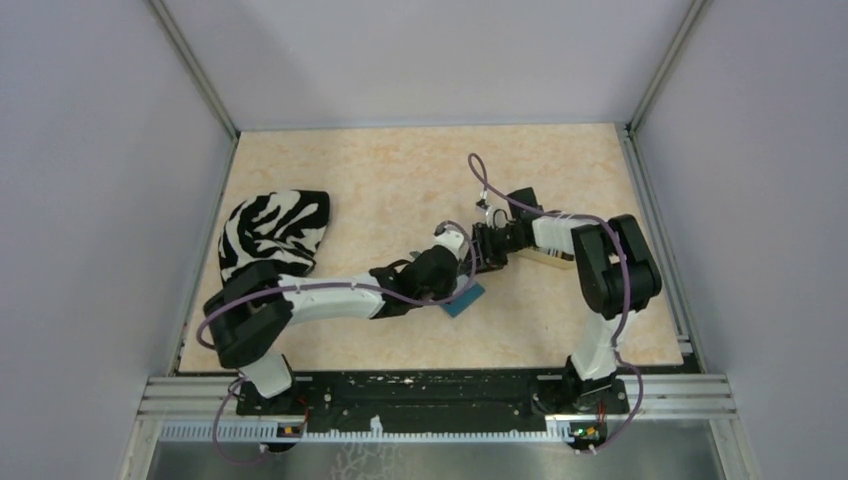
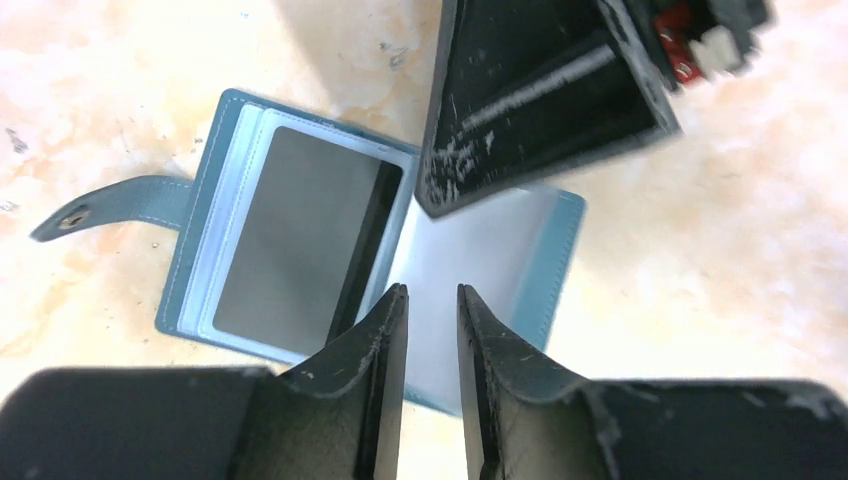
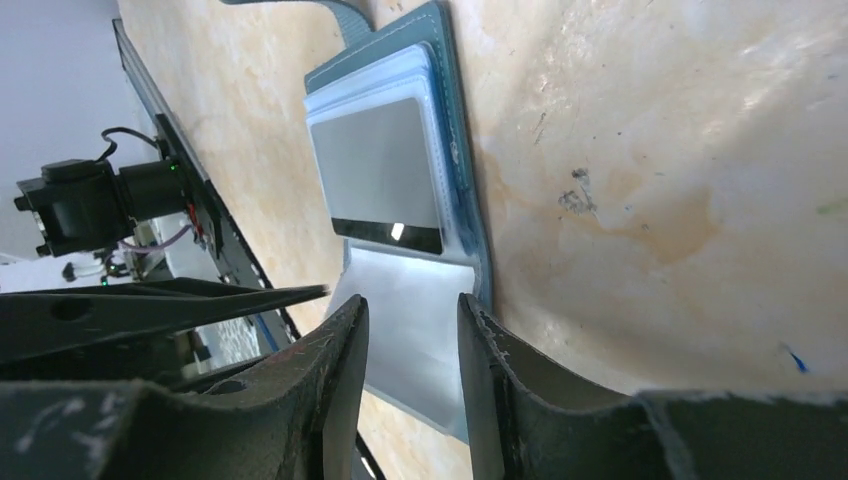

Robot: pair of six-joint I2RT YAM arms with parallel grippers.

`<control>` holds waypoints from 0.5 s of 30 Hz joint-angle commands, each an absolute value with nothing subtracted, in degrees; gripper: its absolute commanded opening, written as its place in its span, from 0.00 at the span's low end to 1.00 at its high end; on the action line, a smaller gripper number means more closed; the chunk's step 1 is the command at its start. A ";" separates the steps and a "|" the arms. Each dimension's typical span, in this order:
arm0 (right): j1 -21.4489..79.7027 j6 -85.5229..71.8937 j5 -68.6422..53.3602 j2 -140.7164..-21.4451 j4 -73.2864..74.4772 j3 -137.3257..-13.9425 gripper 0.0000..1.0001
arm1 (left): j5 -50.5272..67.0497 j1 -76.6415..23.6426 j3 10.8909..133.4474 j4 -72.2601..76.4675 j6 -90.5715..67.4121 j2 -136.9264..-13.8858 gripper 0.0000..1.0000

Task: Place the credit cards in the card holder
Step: Insert the credit card into the card holder.

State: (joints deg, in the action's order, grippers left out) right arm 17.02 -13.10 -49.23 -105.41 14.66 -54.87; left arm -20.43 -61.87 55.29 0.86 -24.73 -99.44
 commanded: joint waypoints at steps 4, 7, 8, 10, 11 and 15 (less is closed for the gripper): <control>15.23 2.30 -53.88 -96.34 18.96 -57.83 0.38 | -15.40 -61.57 45.76 12.02 -17.01 -84.43 0.40; 15.54 9.84 -56.92 -91.84 19.98 -56.90 0.38 | -17.70 -60.16 41.34 12.72 -16.31 -81.04 0.54; 16.05 12.33 -57.36 -89.91 19.95 -56.01 0.38 | -17.08 -58.98 40.40 12.76 -16.27 -80.12 0.57; 17.78 18.99 -57.49 -85.99 19.87 -53.65 0.38 | -15.56 -55.99 38.65 12.48 -16.80 -78.51 0.67; 19.01 22.56 -57.51 -84.10 19.98 -52.24 0.40 | -14.13 -53.99 37.76 12.90 -16.80 -77.82 0.75; 22.98 39.12 -60.41 -77.76 22.59 -47.74 0.44 | -5.10 -44.70 36.40 13.82 -15.84 -77.01 0.95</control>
